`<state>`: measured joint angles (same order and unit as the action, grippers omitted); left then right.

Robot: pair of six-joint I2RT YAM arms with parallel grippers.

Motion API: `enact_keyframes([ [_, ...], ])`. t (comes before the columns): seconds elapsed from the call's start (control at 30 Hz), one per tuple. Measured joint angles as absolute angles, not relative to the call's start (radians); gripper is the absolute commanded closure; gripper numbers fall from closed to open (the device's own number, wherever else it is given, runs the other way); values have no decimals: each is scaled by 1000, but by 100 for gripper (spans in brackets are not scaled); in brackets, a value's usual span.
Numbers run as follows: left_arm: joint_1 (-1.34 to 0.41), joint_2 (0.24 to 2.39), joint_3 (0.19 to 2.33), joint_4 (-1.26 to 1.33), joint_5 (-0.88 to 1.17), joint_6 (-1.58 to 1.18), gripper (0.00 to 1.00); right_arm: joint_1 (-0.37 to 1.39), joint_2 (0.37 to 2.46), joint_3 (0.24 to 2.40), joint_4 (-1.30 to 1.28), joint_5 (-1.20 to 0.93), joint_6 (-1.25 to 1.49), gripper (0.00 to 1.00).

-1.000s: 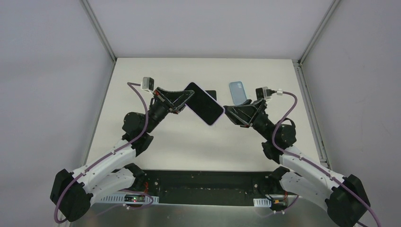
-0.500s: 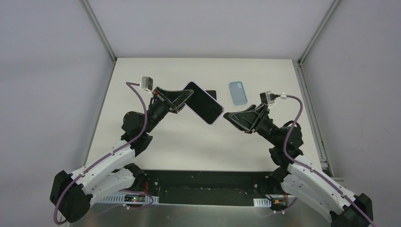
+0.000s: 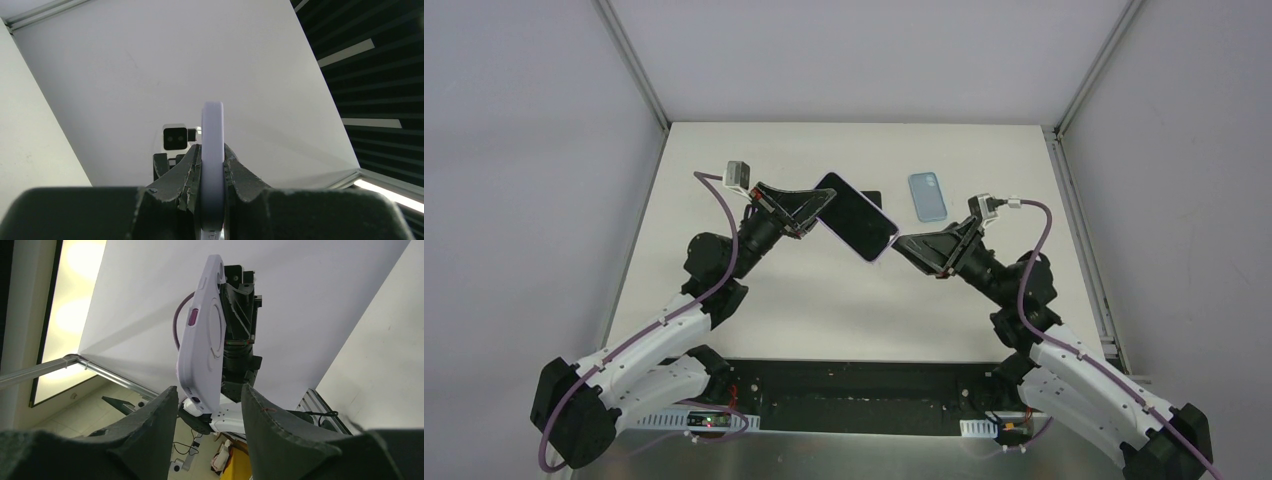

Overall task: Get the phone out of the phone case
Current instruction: Remove the phone case from the phone.

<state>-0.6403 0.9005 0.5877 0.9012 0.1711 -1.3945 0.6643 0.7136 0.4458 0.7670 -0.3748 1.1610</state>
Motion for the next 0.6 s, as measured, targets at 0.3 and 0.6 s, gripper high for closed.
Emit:
enact_keyframes([
  [0.3,-640,905,588,899,171,-1394,100,664,695,446,821,-347,1159,51],
  [0.6,-640,916,588,899,175,-1396,100,664,759,446,868,-348,1175,62],
])
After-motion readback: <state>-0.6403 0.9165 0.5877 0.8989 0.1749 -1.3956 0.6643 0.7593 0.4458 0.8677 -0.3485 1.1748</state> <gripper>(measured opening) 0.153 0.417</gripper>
